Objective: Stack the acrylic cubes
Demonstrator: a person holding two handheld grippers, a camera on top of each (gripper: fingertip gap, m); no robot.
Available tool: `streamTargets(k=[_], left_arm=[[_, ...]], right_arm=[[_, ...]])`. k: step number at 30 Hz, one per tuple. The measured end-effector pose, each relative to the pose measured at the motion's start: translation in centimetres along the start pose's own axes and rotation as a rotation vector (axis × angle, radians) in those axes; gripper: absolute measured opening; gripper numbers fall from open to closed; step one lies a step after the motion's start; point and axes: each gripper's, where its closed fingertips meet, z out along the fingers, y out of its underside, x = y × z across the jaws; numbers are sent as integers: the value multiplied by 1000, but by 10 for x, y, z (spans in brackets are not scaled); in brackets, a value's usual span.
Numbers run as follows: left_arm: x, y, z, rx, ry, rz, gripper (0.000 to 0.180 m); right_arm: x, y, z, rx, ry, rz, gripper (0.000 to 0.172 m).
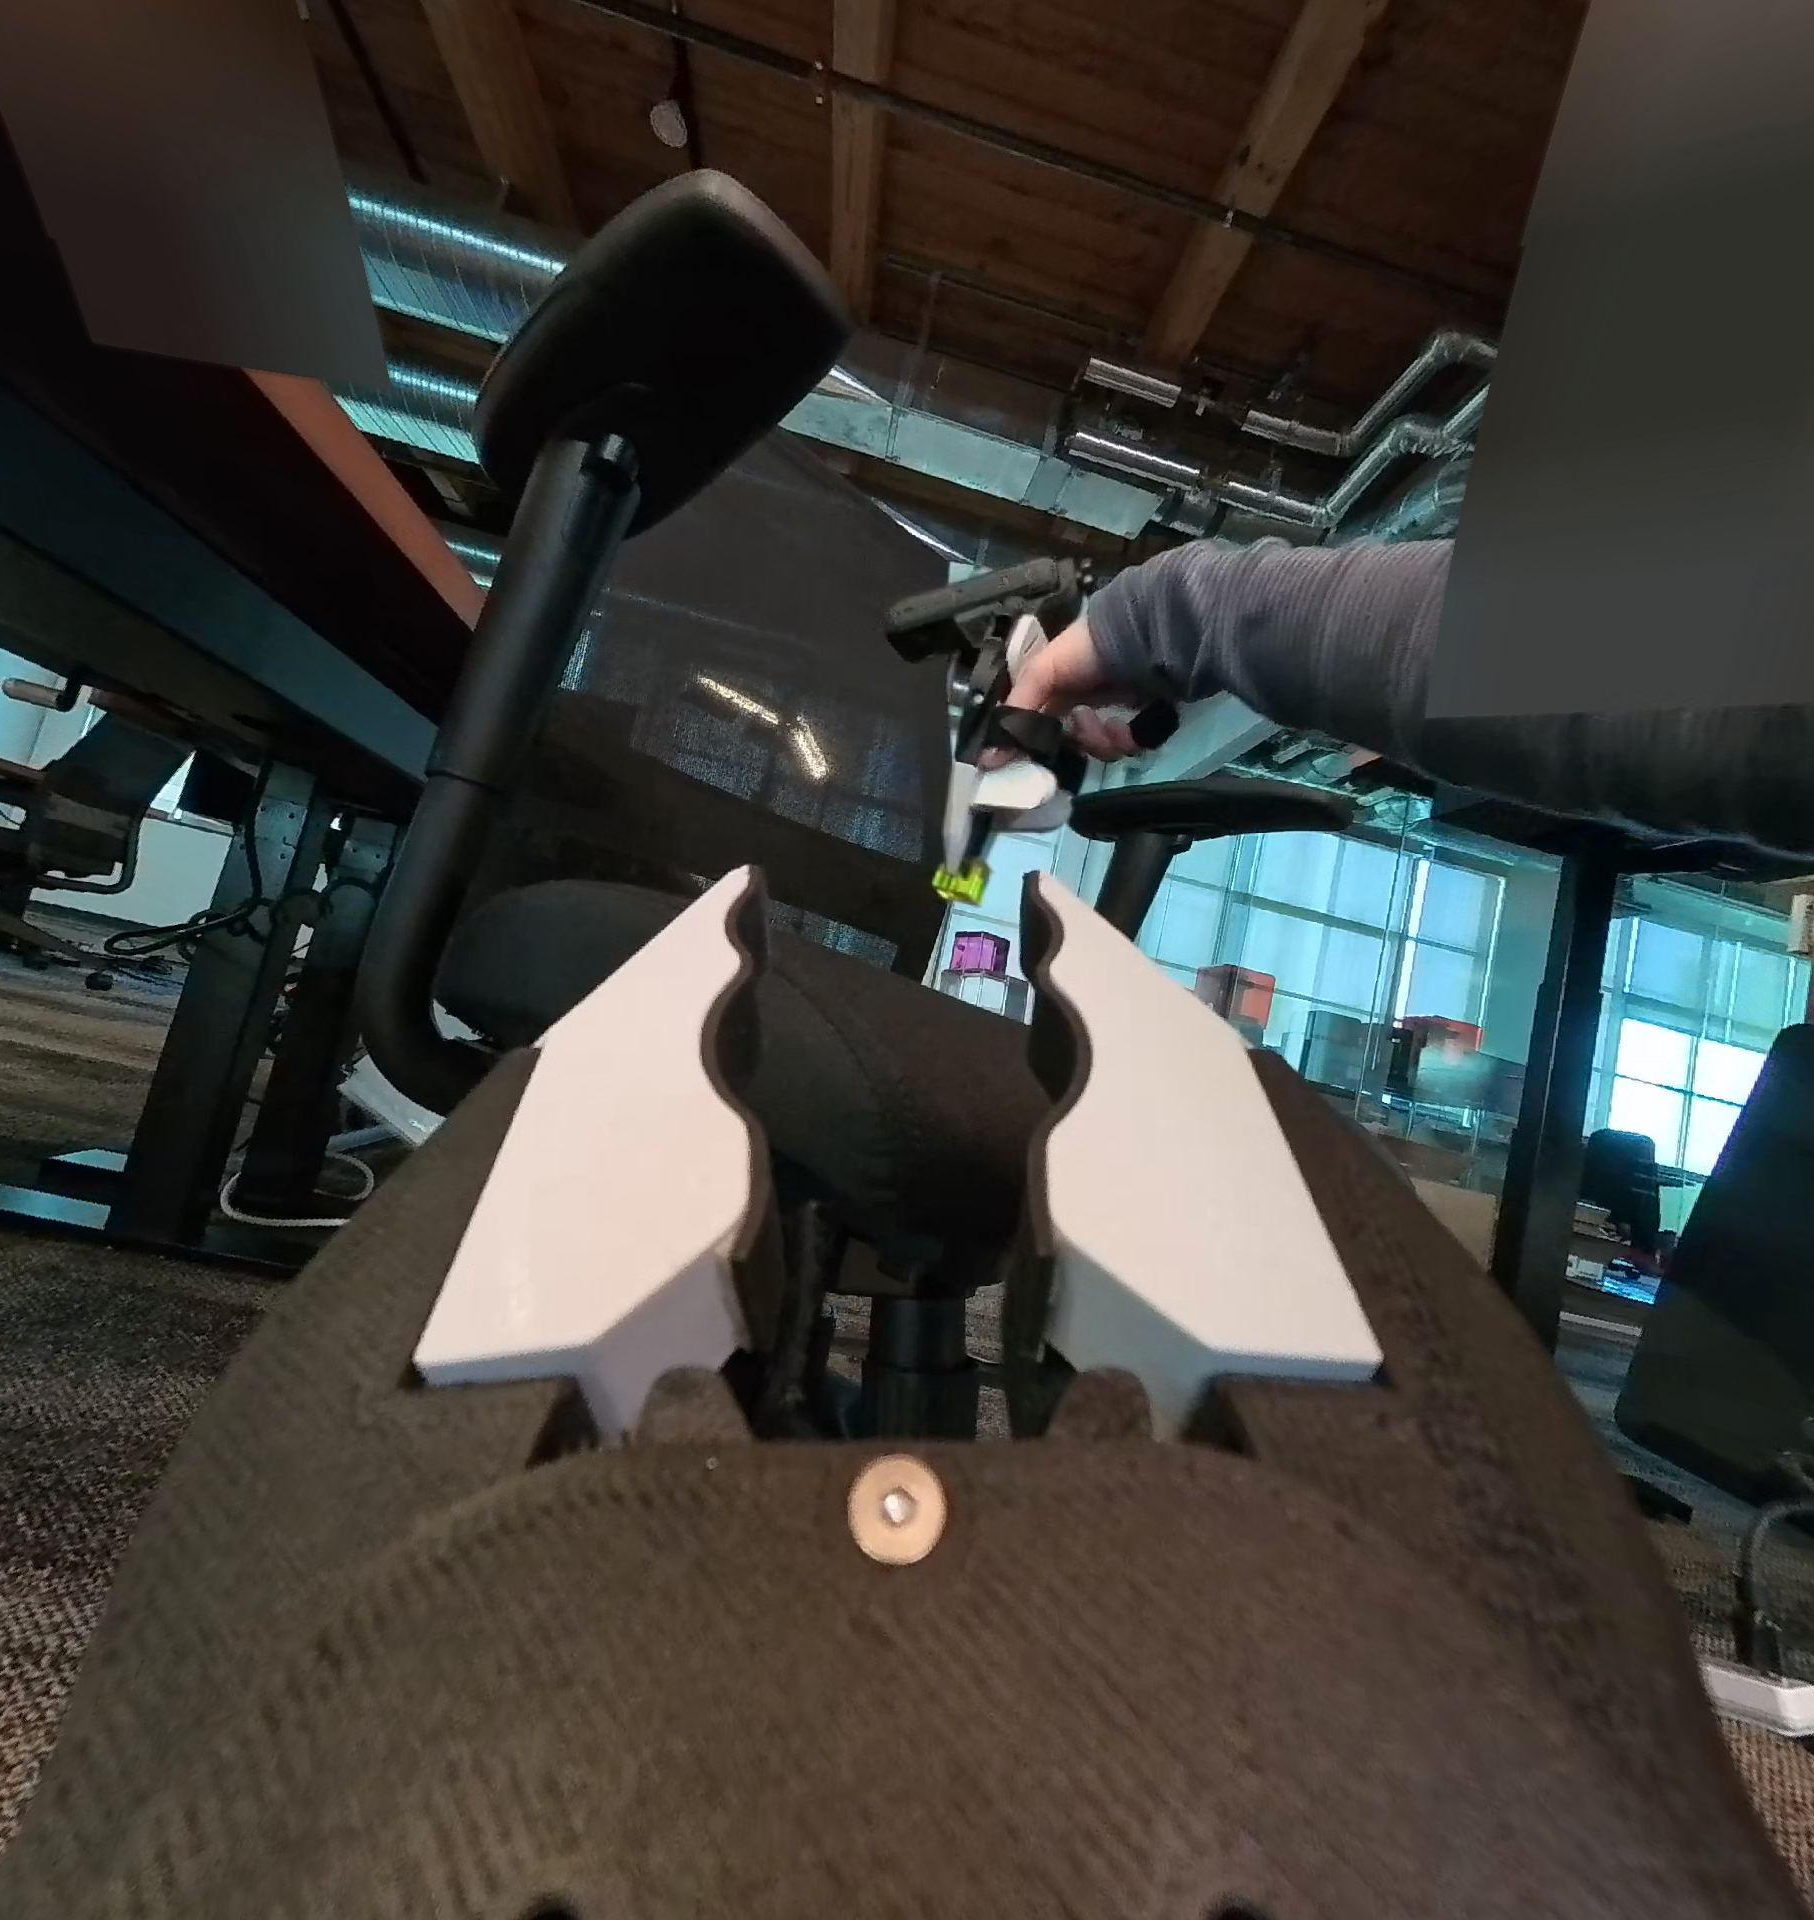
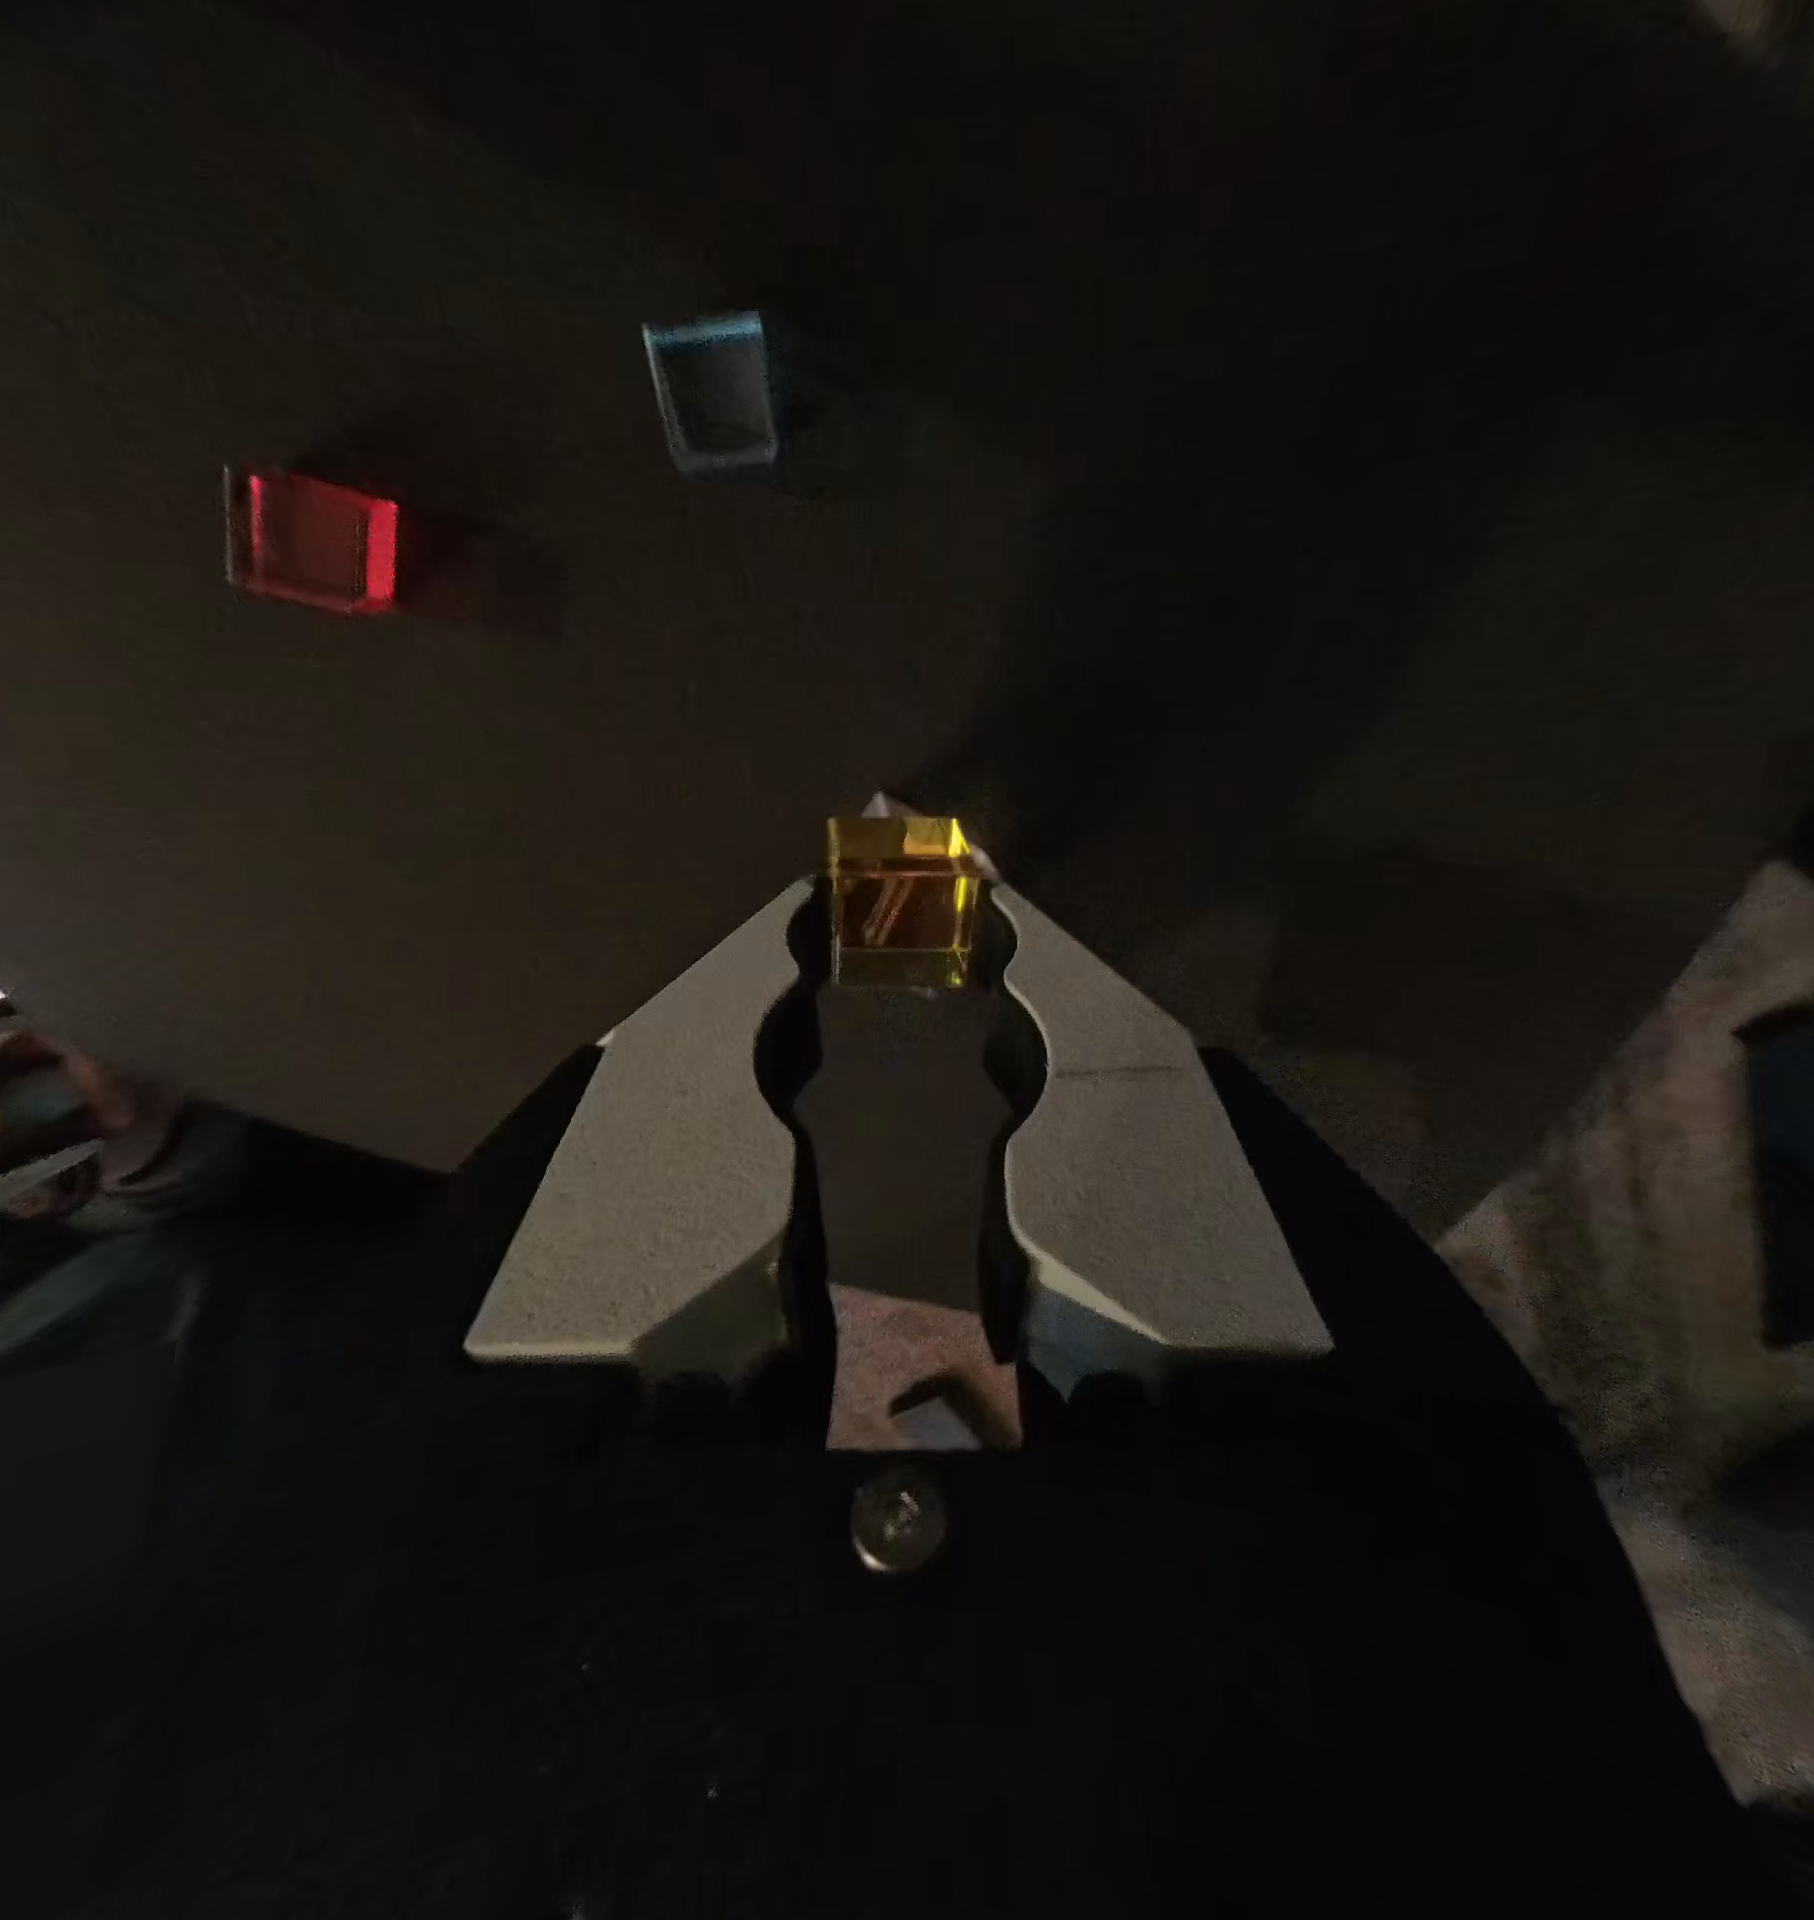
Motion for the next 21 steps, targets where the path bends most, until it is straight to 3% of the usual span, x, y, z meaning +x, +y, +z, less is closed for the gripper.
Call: streamTargets(k=[17, 21], left_arm=[[3, -2, -1, 4, 9, 0, 48], [3, -2, -1, 5, 8, -1, 47]], right_arm=[[7, 19, 17, -54, -1, 28, 27], [5, 17, 12, -37, -2, 22, 46]])
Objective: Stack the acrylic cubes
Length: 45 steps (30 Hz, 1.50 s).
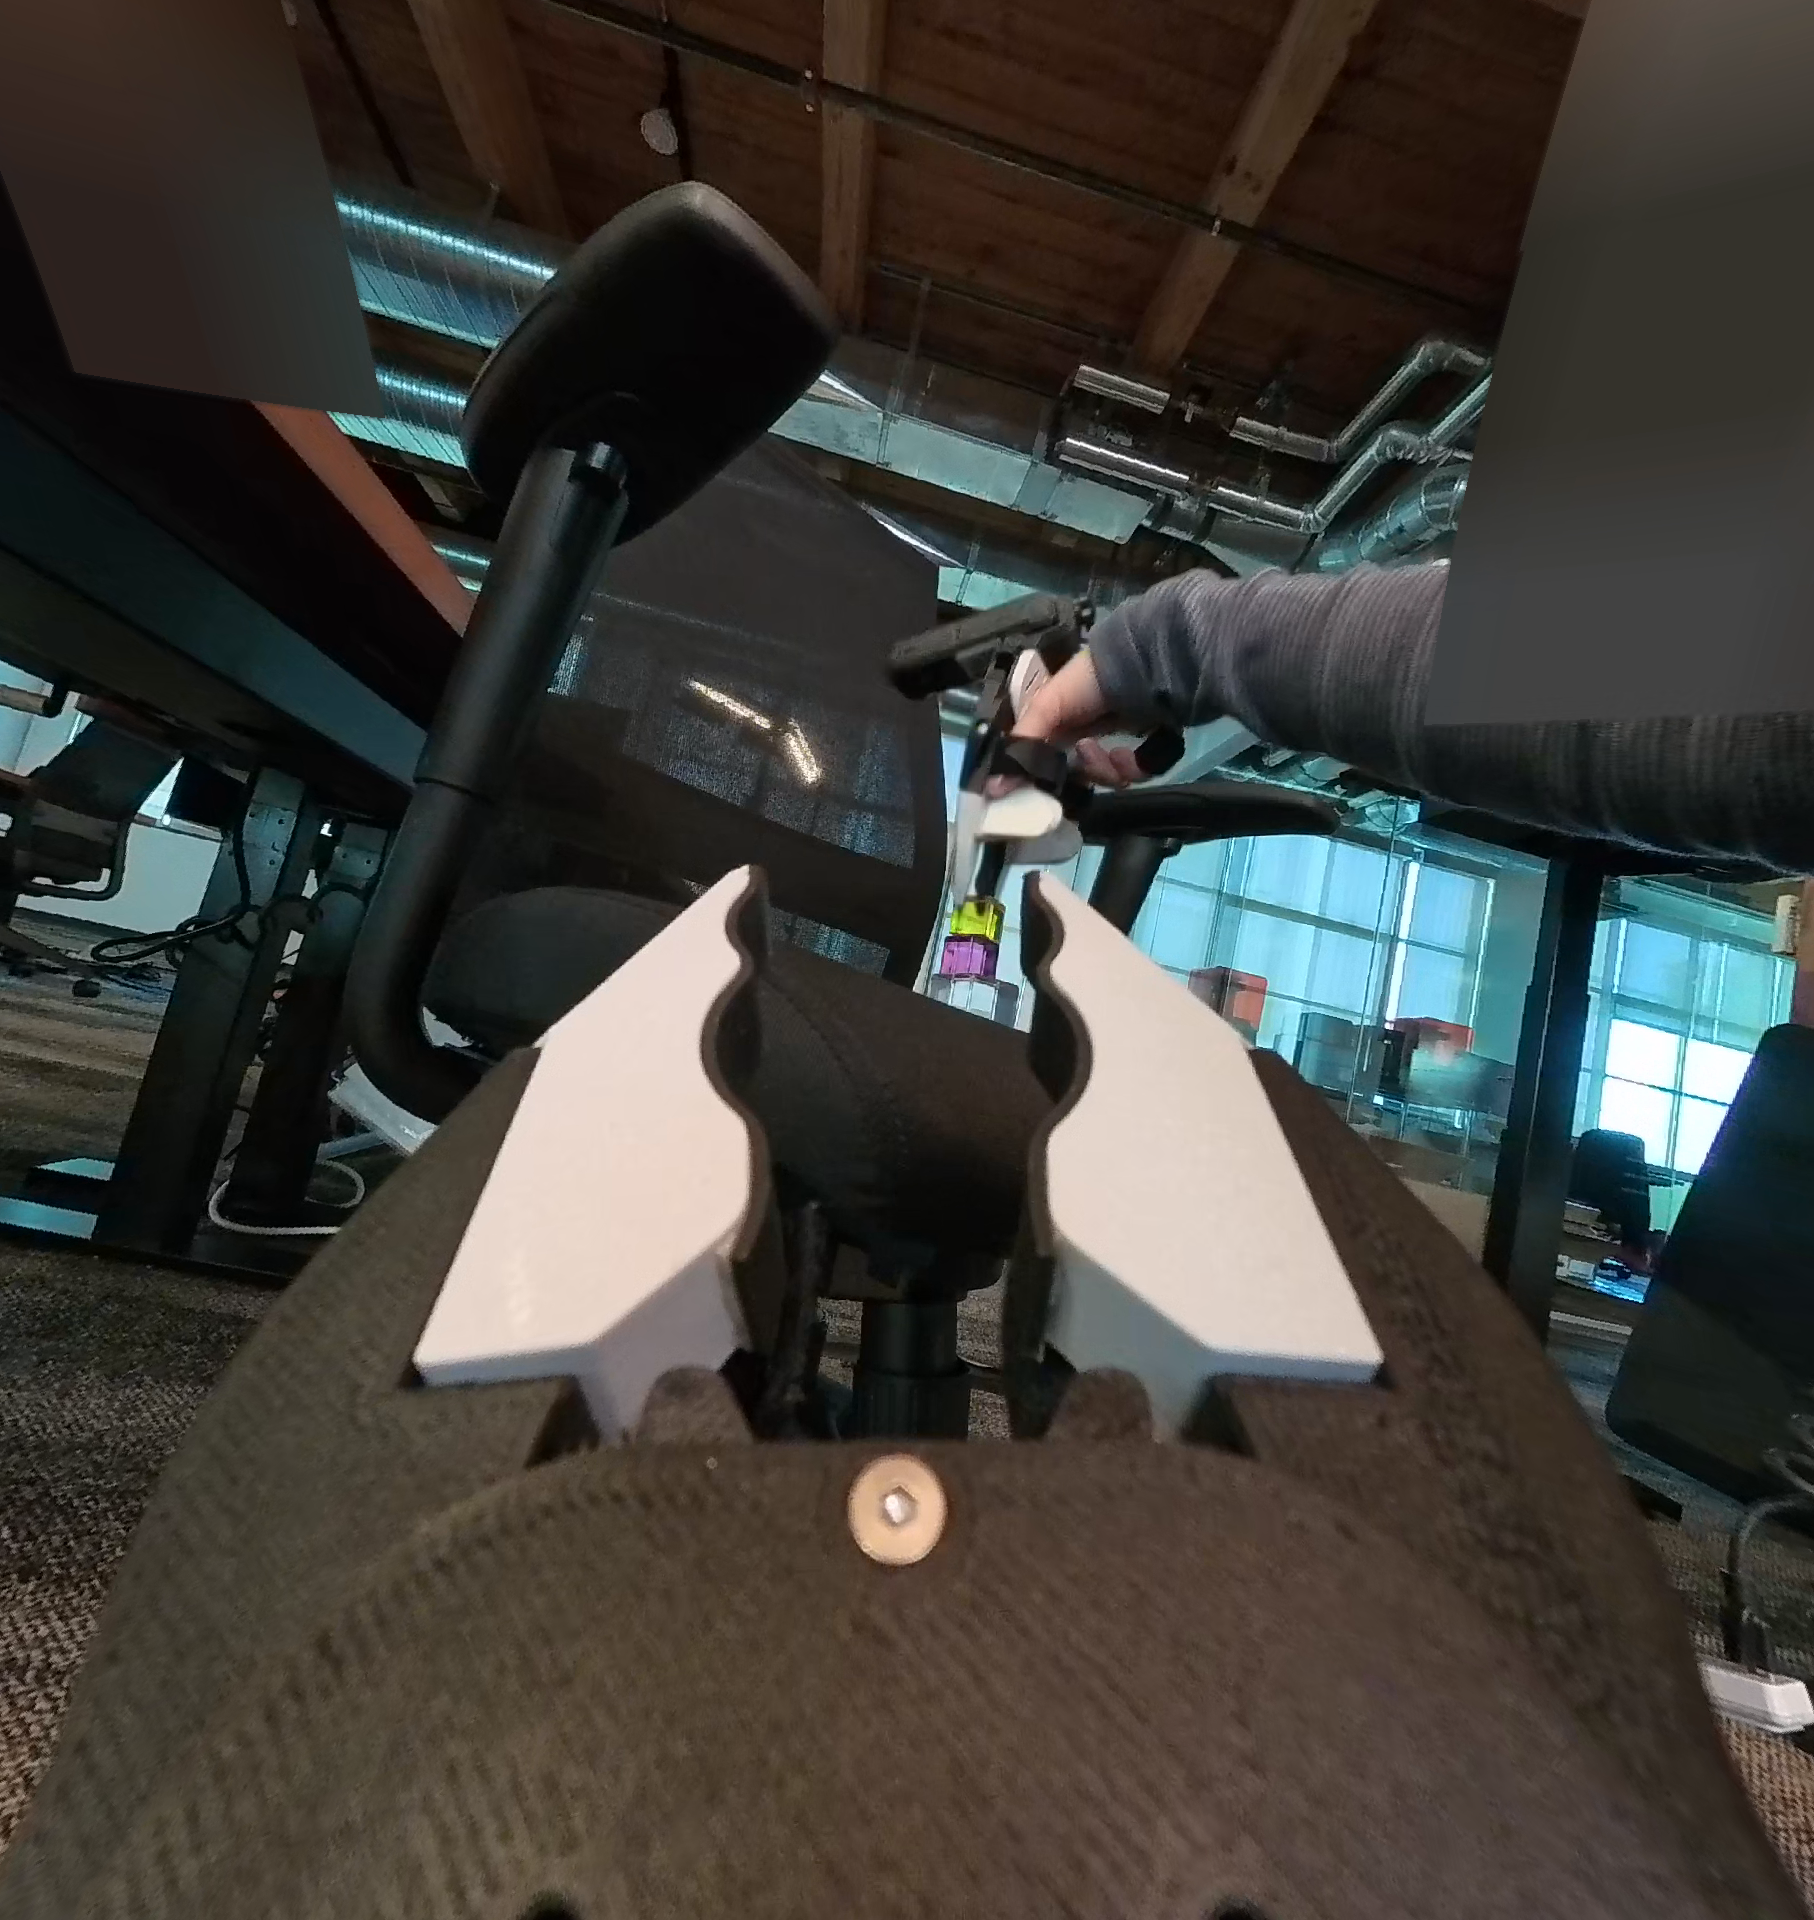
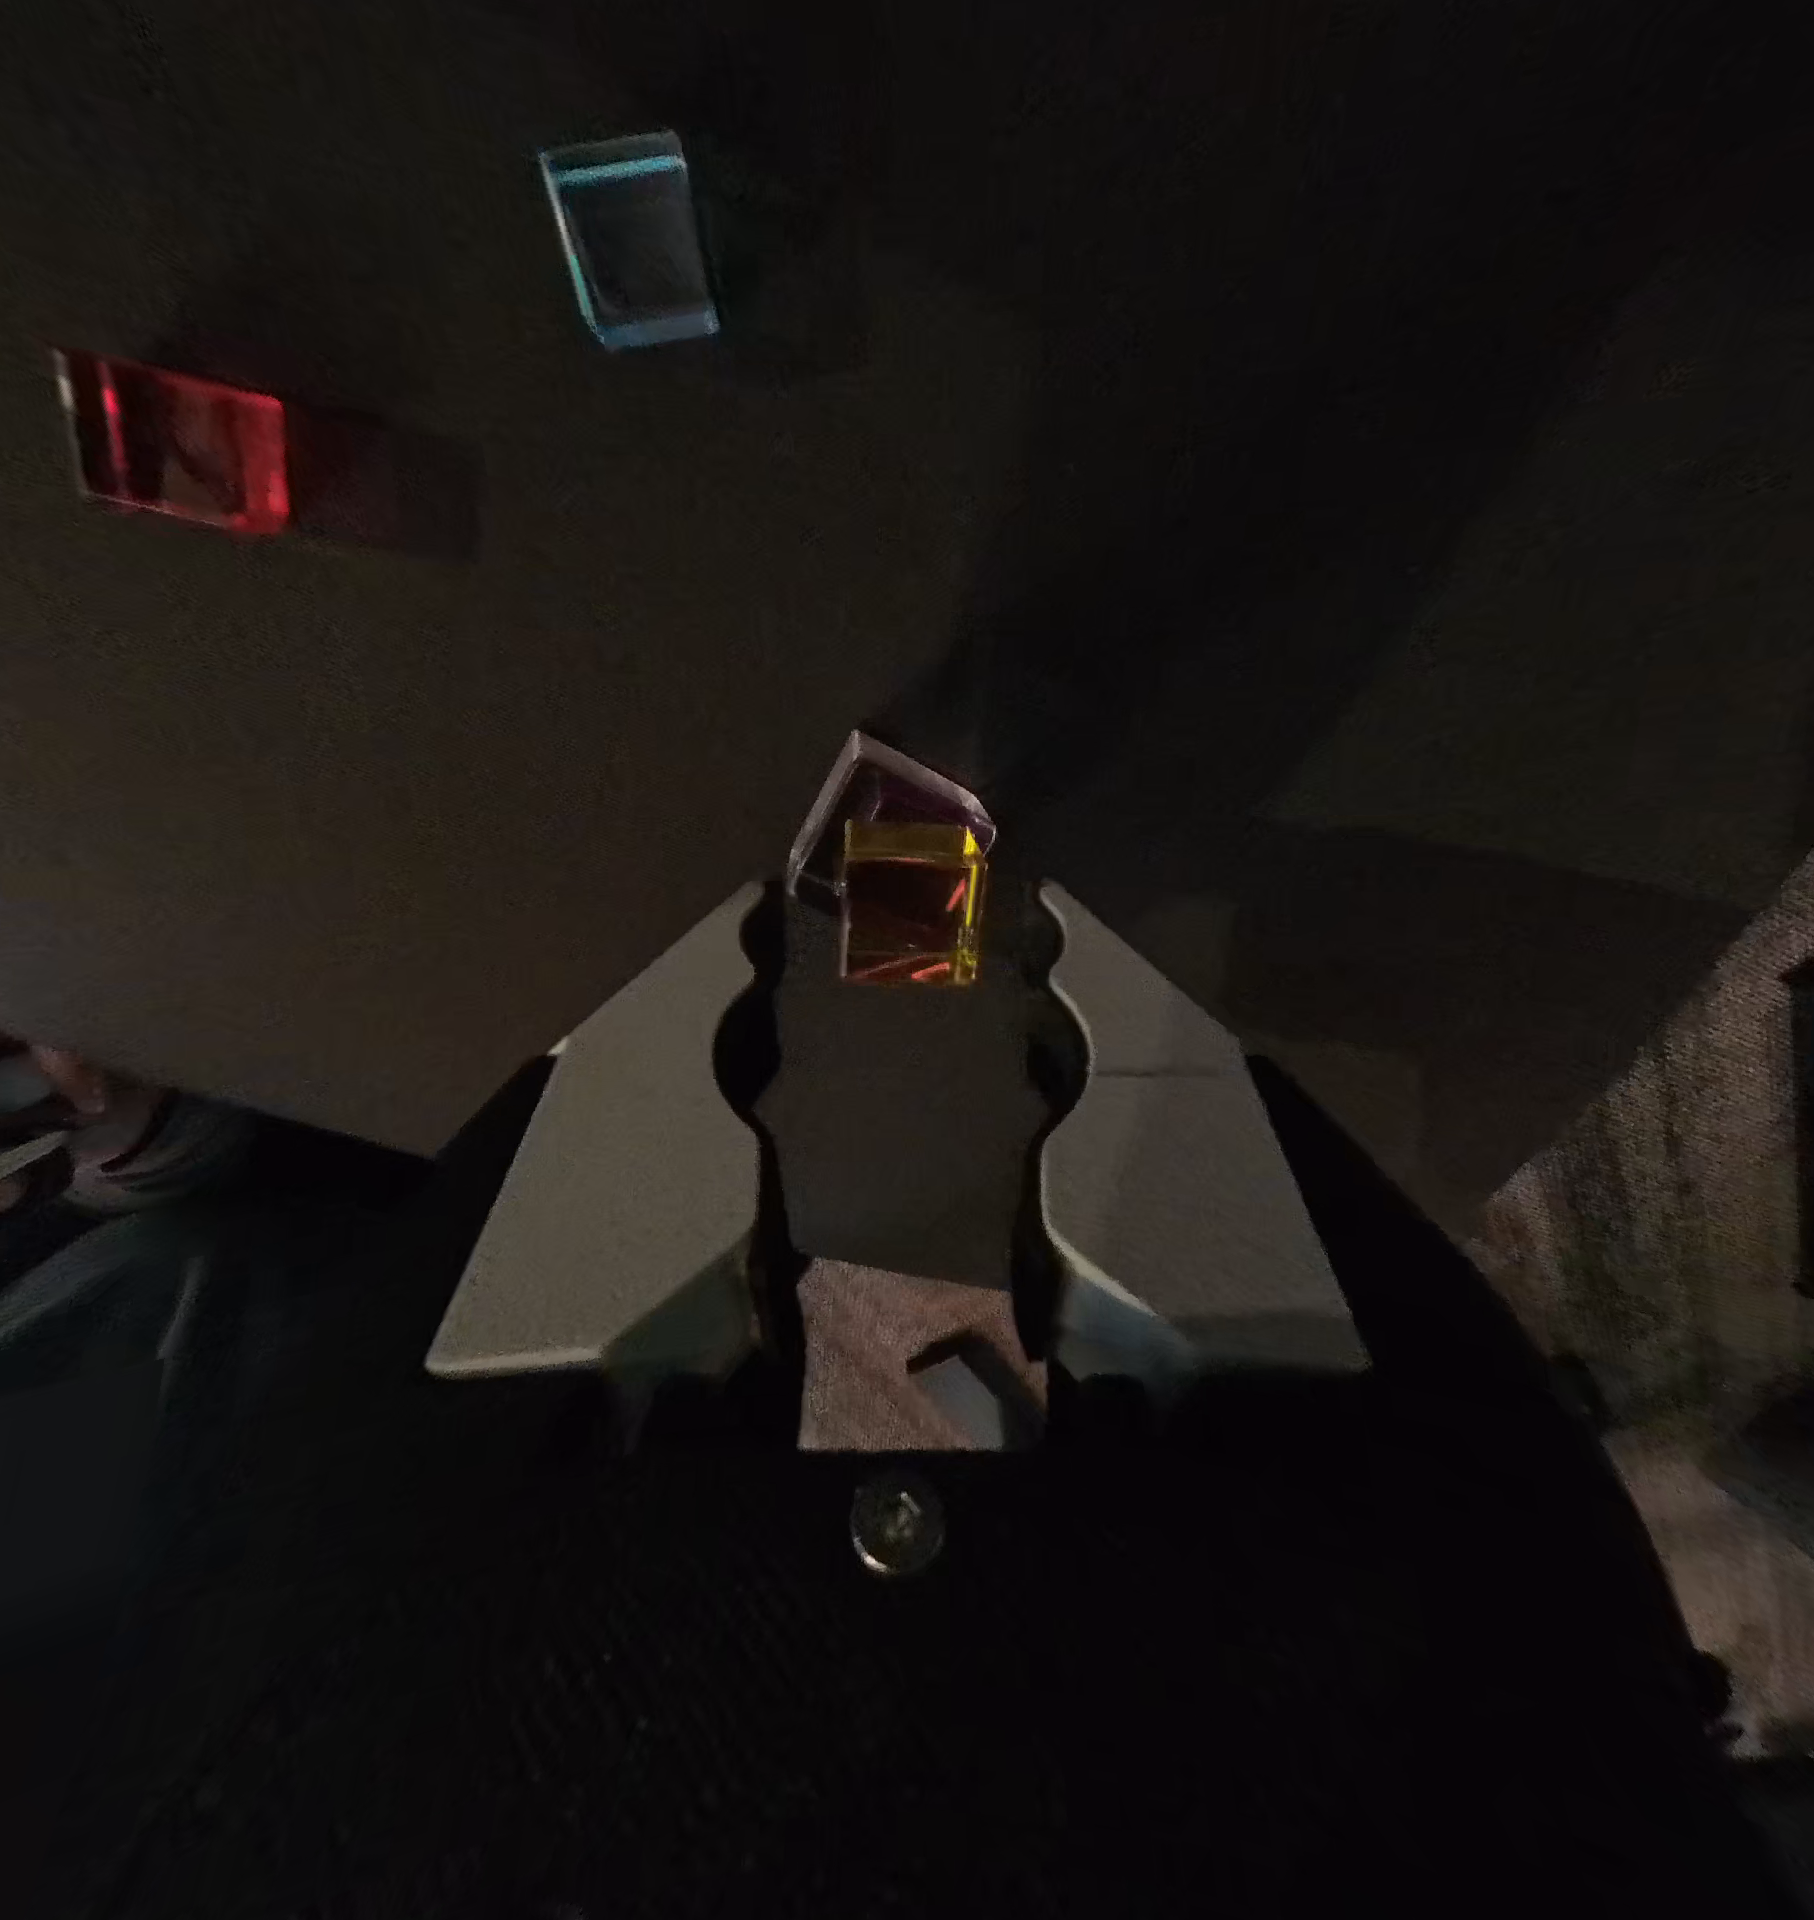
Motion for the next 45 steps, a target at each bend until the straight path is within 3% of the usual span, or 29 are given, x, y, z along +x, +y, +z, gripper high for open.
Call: streamTargets(k=[4, 7, 11, 15, 18, 20, 23, 28, 38, 45], left_arm=[[-1, 0, 0, 1, -2, -1, 48], [-1, 0, 0, 0, -3, -4, 48], [-1, 0, -1, 1, -2, -2, 48], [-1, -2, -1, 4, -2, -1, 48], [-1, -3, -2, 6, -2, 1, 48], [-2, -3, -2, 7, -2, 0, 48], [-2, -3, -2, 8, -2, -4, 48], [-1, -2, -1, 5, 1, -6, 48], [-1, 2, 0, -5, 2, -17, 47], [0, 6, 2, -12, 7, -28, 47]], right_arm=[[-21, -32, -22, 188, -33, -60, 56], [-68, -54, -23, 294, -128, -203, 56], [-123, -65, 6, 313, -113, -538, 49], [-141, -71, 39, 268, -34, -748, 56], [-137, -77, 51, 241, 21, -807, 58], [-133, -78, 55, 218, 42, -821, 53], [-133, -80, 55, 228, 47, -841, 28], [-121, -71, 40, 203, 78, -827, 25], [-37, -23, -49, 67, 144, -525, 25], [-6, 5, -36, -56, 69, -404, 24]])
